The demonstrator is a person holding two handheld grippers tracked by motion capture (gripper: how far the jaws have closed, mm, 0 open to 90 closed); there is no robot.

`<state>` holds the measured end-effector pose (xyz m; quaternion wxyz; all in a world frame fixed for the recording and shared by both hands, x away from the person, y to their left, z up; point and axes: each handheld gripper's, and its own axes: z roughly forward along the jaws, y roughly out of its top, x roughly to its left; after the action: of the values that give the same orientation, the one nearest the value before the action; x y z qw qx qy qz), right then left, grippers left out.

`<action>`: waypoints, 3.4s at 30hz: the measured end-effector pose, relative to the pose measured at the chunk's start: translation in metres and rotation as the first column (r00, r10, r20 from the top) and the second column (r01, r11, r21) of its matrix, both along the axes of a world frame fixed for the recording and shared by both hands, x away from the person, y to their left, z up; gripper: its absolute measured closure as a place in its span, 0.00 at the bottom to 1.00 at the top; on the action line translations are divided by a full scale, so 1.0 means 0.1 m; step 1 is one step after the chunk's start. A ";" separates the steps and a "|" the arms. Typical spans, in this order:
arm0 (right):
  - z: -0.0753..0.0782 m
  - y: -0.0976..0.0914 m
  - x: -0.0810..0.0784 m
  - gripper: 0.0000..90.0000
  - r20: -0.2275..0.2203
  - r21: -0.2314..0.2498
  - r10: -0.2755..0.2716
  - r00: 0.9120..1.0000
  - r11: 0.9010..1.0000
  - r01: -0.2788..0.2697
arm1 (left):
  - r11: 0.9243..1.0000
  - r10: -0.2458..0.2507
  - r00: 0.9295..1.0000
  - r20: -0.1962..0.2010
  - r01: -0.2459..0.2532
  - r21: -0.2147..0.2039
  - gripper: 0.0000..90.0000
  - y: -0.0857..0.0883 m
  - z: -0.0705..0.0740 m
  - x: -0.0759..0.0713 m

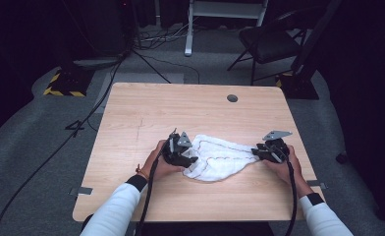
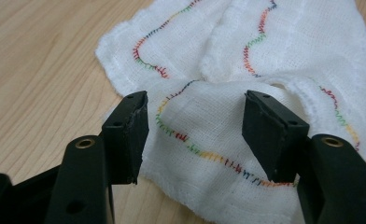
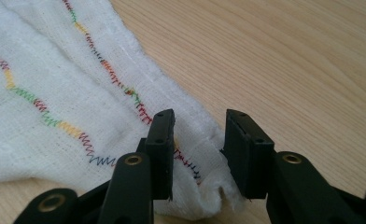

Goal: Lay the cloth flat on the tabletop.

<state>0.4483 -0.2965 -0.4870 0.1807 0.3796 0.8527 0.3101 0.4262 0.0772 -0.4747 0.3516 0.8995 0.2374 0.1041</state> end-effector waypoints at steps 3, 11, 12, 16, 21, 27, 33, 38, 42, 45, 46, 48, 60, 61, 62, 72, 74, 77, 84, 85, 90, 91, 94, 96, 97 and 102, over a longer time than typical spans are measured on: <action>0.00 -0.03 0.00 0.69 -0.004 0.008 -0.005 1.000 1.000 0.005 | 0.998 -0.047 0.999 -0.017 0.048 0.028 0.66 -0.04 -0.03 0.03; 0.00 -0.05 -0.01 0.69 -0.005 -0.001 -0.018 1.000 1.000 0.018 | 0.990 -0.090 0.996 -0.004 0.090 0.108 0.94 -0.02 -0.01 -0.02; 0.01 -0.05 -0.01 0.70 0.009 -0.022 -0.027 1.000 0.999 0.027 | 0.990 -0.089 0.996 0.003 0.089 0.112 0.95 0.02 0.02 -0.05; 0.00 -0.09 0.01 0.70 0.018 -0.023 -0.047 0.999 0.999 0.048 | 0.993 -0.081 0.997 0.021 0.078 0.090 0.96 0.14 0.12 -0.14; 0.00 -0.13 0.02 0.70 0.030 -0.035 -0.077 0.997 0.996 0.078 | 0.995 -0.070 0.997 0.017 0.069 0.079 0.96 0.22 0.18 -0.27; 0.00 -0.18 0.05 0.67 0.032 -0.028 -0.101 0.994 0.994 0.102 | 0.988 -0.081 0.997 -0.012 0.082 0.131 0.95 0.28 0.06 -0.62; 0.00 -0.18 0.06 0.66 0.047 -0.045 -0.109 0.993 0.993 0.111 | 0.988 -0.098 0.992 -0.077 0.106 0.110 0.88 0.26 0.00 -0.80; 0.01 -0.18 0.06 0.63 0.069 -0.045 -0.117 0.991 0.992 0.120 | 0.995 -0.084 0.993 -0.088 0.088 0.047 0.65 0.29 0.05 -0.91; 0.11 -0.11 0.01 0.63 0.119 -0.015 -0.095 0.988 0.995 0.098 | 0.999 -0.045 0.999 -0.007 0.045 0.003 0.48 0.29 0.17 -0.81; 0.15 -0.04 -0.01 0.62 0.131 0.003 -0.068 0.989 0.998 0.068 | 1.000 -0.022 1.000 0.019 0.022 -0.015 0.43 0.25 0.21 -0.60; 0.18 0.00 -0.02 0.61 0.122 0.023 -0.052 0.991 0.999 0.050 | 1.000 -0.022 0.999 0.027 0.022 -0.010 0.42 0.21 0.22 -0.50; 0.23 0.11 -0.03 0.61 0.123 0.062 -0.017 0.992 0.998 0.009 | 1.000 -0.017 1.000 0.016 0.017 -0.019 0.40 0.13 0.22 -0.29; 0.25 1.20 -0.06 0.54 0.083 0.079 0.284 0.955 0.954 -0.290 | 1.000 0.029 0.996 -0.079 -0.030 -0.010 0.58 -0.37 -0.17 0.61; 0.23 1.26 -0.05 0.53 0.065 0.071 0.295 0.953 0.952 -0.299 | 1.000 0.021 0.997 -0.073 -0.022 -0.010 0.63 -0.37 -0.17 0.61; 0.20 1.31 -0.04 0.53 0.057 0.064 0.304 0.951 0.950 -0.307 | 1.000 0.008 0.997 -0.077 -0.009 -0.008 0.66 -0.37 -0.16 0.60; 0.05 1.40 0.01 0.89 -0.020 0.017 0.329 0.944 0.944 -0.329 | 1.000 -0.025 0.997 -0.071 0.025 0.008 0.94 -0.35 -0.15 0.56; 0.06 1.39 -0.01 0.91 -0.006 0.012 0.330 0.944 0.944 -0.330 | 1.000 -0.012 0.998 -0.066 0.013 0.012 0.94 -0.33 -0.15 0.57; 0.14 1.33 -0.05 0.95 0.019 0.020 0.344 0.939 0.939 -0.345 | 0.999 0.029 0.998 -0.060 -0.028 0.026 0.95 -0.26 -0.14 0.60; 0.41 1.02 -0.26 0.95 0.098 0.086 0.364 0.926 0.924 -0.372 | 0.989 0.149 0.987 -0.057 -0.149 0.019 0.95 0.08 -0.11 0.69; 0.44 0.96 -0.30 0.95 0.109 0.088 0.373 0.922 0.920 -0.382 | 0.986 0.166 0.985 -0.049 -0.166 0.018 0.95 0.13 -0.10 0.70; 0.48 0.69 -0.48 0.95 0.106 0.097 0.401 0.910 0.907 -0.411 | 0.975 0.221 0.974 -0.039 -0.221 0.018 0.95 0.30 -0.09 0.74; 0.48 0.64 -0.51 0.95 0.102 0.102 0.403 0.910 0.905 -0.412 | 0.973 0.229 0.972 -0.045 -0.228 0.020 0.95 0.33 -0.09 0.75; 0.47 0.46 -0.60 0.95 0.097 0.099 0.383 0.919 0.915 -0.392 | 0.969 0.249 0.968 -0.045 -0.248 0.025 0.95 0.37 -0.11 0.76; 0.42 0.31 -0.68 0.95 0.086 0.085 0.370 0.925 0.922 -0.377 | 0.968 0.250 0.967 -0.043 -0.249 0.031 0.95 0.39 -0.11 0.76; 0.40 0.26 -0.70 0.95 0.078 0.085 0.365 0.928 0.925 -0.371 | 0.967 0.254 0.966 -0.044 -0.253 0.028 0.95 0.40 -0.11 0.76; 0.27 0.05 -0.81 0.94 0.040 0.092 0.334 0.942 0.937 -0.336 | 0.965 0.261 0.964 -0.051 -0.260 0.028 0.92 0.45 -0.10 0.74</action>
<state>0.3675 -0.2913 -0.4599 0.1168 0.2337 0.8866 0.3818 0.4998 0.1218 -0.4844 0.3188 0.8667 0.3618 0.1276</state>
